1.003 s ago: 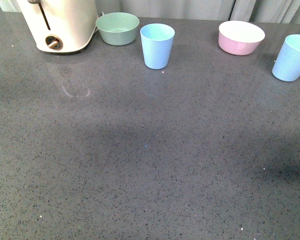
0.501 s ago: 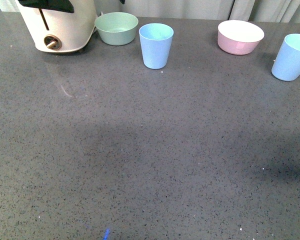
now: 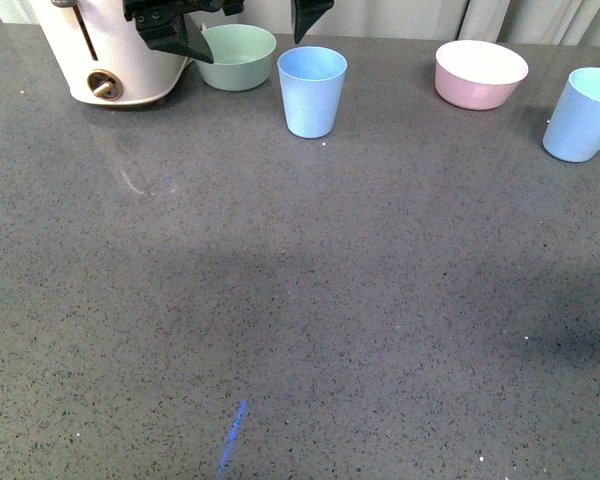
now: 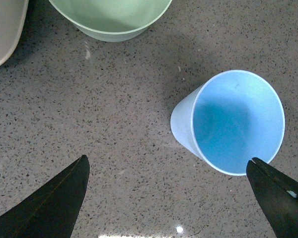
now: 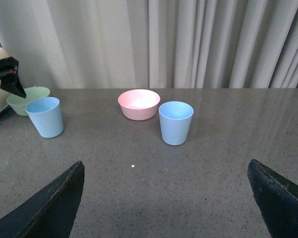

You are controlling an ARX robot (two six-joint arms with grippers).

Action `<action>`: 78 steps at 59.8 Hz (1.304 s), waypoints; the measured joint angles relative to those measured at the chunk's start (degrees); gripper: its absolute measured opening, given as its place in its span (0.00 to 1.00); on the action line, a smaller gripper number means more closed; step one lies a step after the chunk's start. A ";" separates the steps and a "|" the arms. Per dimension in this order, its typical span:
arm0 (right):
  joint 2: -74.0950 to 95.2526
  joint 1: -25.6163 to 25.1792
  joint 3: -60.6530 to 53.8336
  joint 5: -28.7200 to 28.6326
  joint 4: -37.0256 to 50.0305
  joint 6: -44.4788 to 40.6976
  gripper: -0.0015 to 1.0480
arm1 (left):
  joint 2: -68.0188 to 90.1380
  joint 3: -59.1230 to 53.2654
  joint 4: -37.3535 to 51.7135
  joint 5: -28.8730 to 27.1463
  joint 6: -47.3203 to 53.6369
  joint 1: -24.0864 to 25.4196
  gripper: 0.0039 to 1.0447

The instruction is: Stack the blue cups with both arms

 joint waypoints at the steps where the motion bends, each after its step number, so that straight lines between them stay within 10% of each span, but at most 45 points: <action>1: 0.00 0.00 0.00 0.00 0.00 0.00 0.91 | 0.39 0.66 -0.44 -0.07 -0.07 -0.04 0.92; 42: 0.00 0.00 0.00 0.00 0.00 0.04 0.91 | 25.29 42.23 -25.40 -2.89 -3.50 -0.92 0.91; 72: 0.00 0.00 0.00 0.00 0.00 0.04 0.91 | 27.56 46.36 -30.25 -2.32 -8.33 -3.02 0.05; 78: 0.00 0.00 0.00 0.00 0.00 0.04 0.91 | 27.56 46.73 -30.69 -2.10 -9.51 -3.50 0.02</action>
